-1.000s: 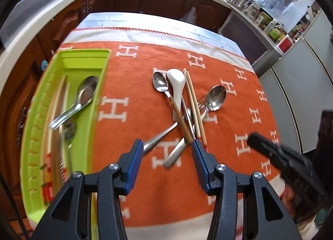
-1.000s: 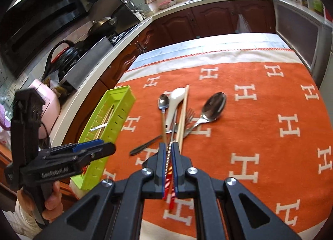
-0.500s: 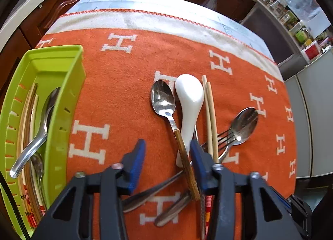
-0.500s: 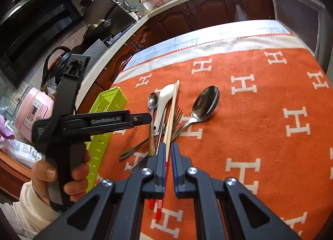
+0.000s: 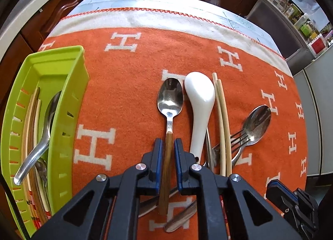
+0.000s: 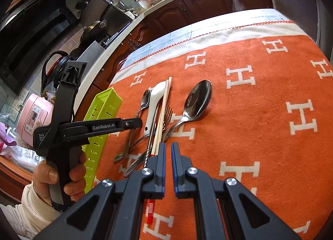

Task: Organize utensils

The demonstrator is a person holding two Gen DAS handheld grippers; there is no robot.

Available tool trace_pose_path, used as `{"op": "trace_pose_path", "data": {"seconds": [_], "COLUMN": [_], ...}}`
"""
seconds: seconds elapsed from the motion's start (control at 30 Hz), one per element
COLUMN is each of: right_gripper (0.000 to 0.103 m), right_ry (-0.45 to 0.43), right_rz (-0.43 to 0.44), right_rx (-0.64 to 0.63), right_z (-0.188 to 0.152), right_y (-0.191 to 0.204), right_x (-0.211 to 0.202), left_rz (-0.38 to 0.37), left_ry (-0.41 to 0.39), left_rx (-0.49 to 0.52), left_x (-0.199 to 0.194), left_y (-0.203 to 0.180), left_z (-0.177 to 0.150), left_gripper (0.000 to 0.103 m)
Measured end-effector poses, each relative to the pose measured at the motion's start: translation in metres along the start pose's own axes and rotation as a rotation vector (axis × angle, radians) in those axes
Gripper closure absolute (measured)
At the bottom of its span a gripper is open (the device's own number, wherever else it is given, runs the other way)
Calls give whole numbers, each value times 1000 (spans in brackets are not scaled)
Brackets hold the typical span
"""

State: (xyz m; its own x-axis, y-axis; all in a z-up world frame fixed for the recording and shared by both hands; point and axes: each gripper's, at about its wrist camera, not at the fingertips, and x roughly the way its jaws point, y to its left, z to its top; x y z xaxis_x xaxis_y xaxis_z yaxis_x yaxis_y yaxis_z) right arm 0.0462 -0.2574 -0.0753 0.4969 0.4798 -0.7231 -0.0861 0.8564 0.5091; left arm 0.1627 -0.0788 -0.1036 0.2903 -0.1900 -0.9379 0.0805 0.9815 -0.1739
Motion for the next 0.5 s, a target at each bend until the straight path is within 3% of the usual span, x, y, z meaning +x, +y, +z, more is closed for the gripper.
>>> {"op": "trace_pose_path", "data": {"seconds": [0.27,0.5], "right_gripper": [96,91], "right_ry": [28,43], "right_rz": [-2,16], "right_rx": [-3,-1], "right_z": [-1,4], "right_y": [0,7], "right_x": [7,16], "left_rz": [15,-25], "left_ry": [-76,-186], "left_rx": [17,57], "left_x": [-9,-71], "left_y": [-1,5], "left_z": [-6,-14], "left_gripper": [99,99]}}
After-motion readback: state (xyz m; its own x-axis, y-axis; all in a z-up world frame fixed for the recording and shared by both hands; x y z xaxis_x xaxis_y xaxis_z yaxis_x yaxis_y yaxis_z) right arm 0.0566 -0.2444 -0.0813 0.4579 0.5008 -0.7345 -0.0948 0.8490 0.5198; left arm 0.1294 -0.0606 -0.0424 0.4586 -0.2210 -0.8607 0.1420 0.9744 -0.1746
